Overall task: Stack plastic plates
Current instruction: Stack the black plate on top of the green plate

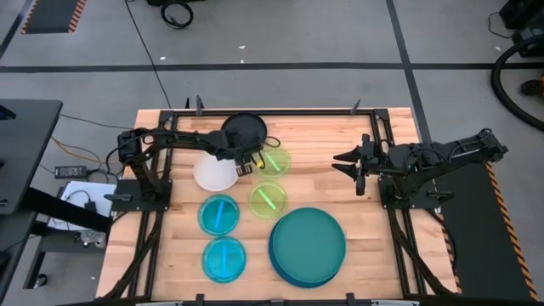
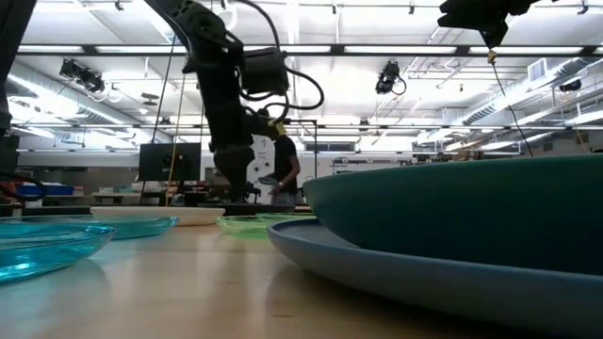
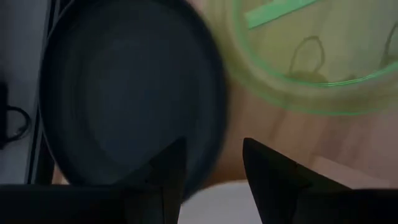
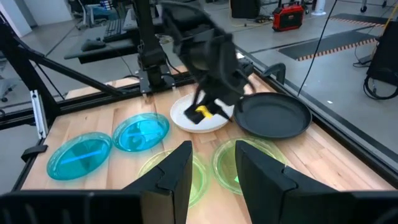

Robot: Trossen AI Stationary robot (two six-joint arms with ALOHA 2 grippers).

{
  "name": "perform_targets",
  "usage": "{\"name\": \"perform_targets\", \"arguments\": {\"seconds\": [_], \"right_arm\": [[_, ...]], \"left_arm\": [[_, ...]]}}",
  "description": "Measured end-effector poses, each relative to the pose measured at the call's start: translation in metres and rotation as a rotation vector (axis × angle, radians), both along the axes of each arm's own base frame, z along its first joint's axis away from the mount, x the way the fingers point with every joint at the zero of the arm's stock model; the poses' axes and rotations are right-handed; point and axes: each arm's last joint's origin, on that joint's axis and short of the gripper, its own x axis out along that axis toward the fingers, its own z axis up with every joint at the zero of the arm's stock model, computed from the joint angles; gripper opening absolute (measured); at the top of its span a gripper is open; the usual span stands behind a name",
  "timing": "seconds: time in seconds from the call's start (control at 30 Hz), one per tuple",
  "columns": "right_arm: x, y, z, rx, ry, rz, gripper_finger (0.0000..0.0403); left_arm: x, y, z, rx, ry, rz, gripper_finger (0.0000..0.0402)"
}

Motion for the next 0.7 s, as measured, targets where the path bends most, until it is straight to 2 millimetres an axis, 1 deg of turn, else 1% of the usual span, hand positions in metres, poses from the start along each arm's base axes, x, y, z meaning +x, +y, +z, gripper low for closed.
{"name": "perform_targets", "arguments": {"seconds": [0.1, 0.27, 0.37, 0.47, 0.7], "right_arm": [[0.0, 0.0, 0.0, -0.005, 0.002, 0.001, 0.0132], [0.0, 0.0, 0.0, -0.006, 0.001, 0.002, 0.0132], [0.0, 0.0, 0.0, -0.006, 0.001, 0.001, 0.0132], [0.0, 0.0, 0.0, -0.006, 0.001, 0.001, 0.0132], [0.0, 0.0, 0.0, -0.007, 0.001, 0.002, 0.0132]], "left_arm": [[-0.003, 0.012, -0.002, -0.026, 0.004, 0.001, 0.0164], [-0.004, 0.024, -0.014, -0.056, 0.032, -0.005, 0.0164], [-0.003, 0.027, -0.025, -0.087, 0.058, -0.003, 0.0164], [-0.003, 0.03, -0.031, -0.093, 0.076, -0.002, 0.0163], [-0.003, 0.03, -0.03, -0.088, 0.083, -0.026, 0.0136]]}}
